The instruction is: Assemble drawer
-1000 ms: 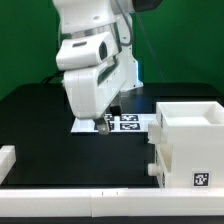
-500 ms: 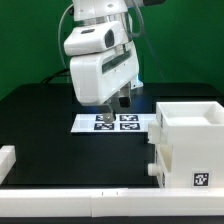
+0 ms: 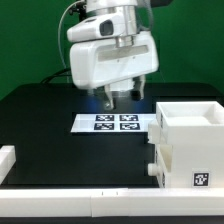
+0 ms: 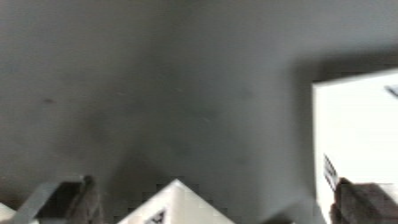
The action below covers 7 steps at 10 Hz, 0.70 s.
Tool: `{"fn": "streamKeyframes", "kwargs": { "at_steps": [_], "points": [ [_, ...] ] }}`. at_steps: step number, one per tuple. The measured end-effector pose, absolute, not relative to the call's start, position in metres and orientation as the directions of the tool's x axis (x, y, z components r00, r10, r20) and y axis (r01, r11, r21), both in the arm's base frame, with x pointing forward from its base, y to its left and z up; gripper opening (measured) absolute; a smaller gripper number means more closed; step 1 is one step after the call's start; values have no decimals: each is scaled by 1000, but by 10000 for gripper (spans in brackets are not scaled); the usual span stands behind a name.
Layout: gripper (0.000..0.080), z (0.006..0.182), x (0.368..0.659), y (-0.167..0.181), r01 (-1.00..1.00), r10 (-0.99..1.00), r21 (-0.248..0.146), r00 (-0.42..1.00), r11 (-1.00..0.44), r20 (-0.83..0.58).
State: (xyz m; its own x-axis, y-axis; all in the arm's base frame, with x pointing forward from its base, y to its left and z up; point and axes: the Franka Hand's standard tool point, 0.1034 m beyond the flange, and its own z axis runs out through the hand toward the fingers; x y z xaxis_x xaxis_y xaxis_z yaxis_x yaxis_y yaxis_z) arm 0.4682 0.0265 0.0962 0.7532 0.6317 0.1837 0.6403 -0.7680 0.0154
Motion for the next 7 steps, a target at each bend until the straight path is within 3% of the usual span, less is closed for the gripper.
{"fn": "streamKeyframes", "kwargs": {
  "at_steps": [1,3,7],
  "points": [
    [649,99,472,50,561,549,-15,815,-828,185],
    [649,105,485,85,523,506,-24,834,-852,221],
    [649,103,481,85,474,456,-37,863,-880,215]
  ]
}}
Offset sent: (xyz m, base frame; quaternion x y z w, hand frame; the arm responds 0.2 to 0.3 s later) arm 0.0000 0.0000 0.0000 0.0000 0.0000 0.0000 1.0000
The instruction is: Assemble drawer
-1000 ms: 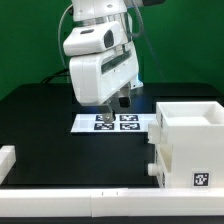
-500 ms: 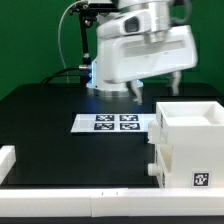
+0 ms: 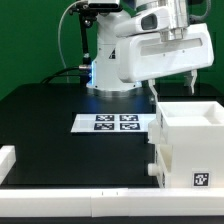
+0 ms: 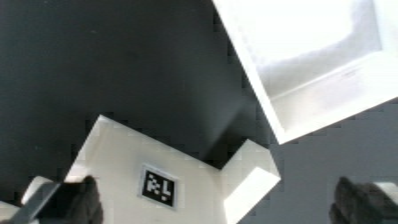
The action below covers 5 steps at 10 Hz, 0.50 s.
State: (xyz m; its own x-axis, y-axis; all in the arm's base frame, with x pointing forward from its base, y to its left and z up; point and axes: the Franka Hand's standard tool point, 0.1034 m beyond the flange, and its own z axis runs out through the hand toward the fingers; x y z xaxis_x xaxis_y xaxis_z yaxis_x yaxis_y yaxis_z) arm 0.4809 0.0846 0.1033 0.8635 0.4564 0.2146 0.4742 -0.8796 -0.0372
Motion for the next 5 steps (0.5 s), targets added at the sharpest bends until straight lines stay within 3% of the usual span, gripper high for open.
{"fn": "streamKeyframes", "kwargs": {
  "at_steps": [1,3,5],
  "points": [
    [649,102,468,104,328,309,-76,931,-942,193],
    [649,101,454,141,143,125,-118,981,-983,146],
    [649,91,446,127,103,77,-131,979,-986,189]
  ]
}}
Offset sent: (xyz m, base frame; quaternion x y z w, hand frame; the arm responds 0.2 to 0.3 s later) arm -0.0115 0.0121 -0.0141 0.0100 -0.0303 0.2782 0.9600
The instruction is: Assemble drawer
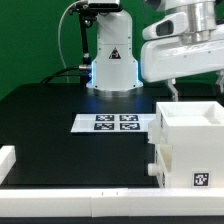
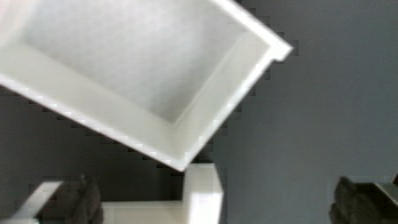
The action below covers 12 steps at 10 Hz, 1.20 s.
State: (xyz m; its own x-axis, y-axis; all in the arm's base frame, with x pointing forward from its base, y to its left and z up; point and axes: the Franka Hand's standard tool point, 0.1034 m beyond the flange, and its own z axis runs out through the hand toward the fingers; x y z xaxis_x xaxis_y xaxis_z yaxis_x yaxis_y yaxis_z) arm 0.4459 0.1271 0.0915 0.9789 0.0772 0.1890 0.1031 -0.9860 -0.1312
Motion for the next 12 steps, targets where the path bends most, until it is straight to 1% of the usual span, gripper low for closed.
{"fn": "streamKeyframes", "kwargs": {
  "at_steps": [3,4,5,6,7,8,10,12],
  "points": [
    [649,91,445,130,106,81,-133,981,-985,178],
    [649,90,443,134,29,5,-148,987,-988,160],
    [649,86,436,149,-94,-113,-167,988,-981,107],
    [649,84,438,162,-177,-191,-176,979,-968,67],
    [649,79,448,163,-206,-224,-193,971,-959,78],
    [649,72,449,157,-232,-254,-203,963,-951,89],
    [649,74,448,159,-226,-247,-202,965,-953,85],
    [649,71,447,156,-246,-265,-201,961,-948,76]
  ]
}}
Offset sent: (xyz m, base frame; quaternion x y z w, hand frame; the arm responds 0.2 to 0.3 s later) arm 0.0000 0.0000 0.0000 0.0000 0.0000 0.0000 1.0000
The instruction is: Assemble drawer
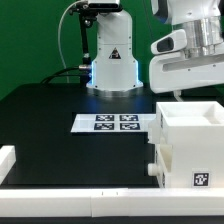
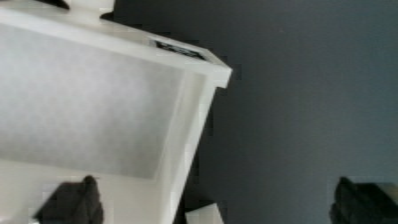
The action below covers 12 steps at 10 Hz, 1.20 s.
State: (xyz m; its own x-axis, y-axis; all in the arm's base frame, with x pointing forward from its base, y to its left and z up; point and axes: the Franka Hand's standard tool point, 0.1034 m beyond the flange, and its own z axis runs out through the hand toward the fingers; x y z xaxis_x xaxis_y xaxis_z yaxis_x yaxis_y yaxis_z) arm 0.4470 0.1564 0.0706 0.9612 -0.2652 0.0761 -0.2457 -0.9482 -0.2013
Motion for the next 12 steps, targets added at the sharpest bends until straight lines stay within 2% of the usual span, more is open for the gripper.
{"fn": "streamKeyframes", "kwargs": {
  "at_steps": [2,6,9,12],
  "points": [
    [649,56,450,147,-356,-368,-203,929,-912,29],
    [649,26,438,164,-344,-353,-203,936,-917,7],
    [649,21,432,170,-320,-326,-199,945,-926,-1],
    [240,21,432,170,-315,-322,-198,947,-928,0]
  ]
}}
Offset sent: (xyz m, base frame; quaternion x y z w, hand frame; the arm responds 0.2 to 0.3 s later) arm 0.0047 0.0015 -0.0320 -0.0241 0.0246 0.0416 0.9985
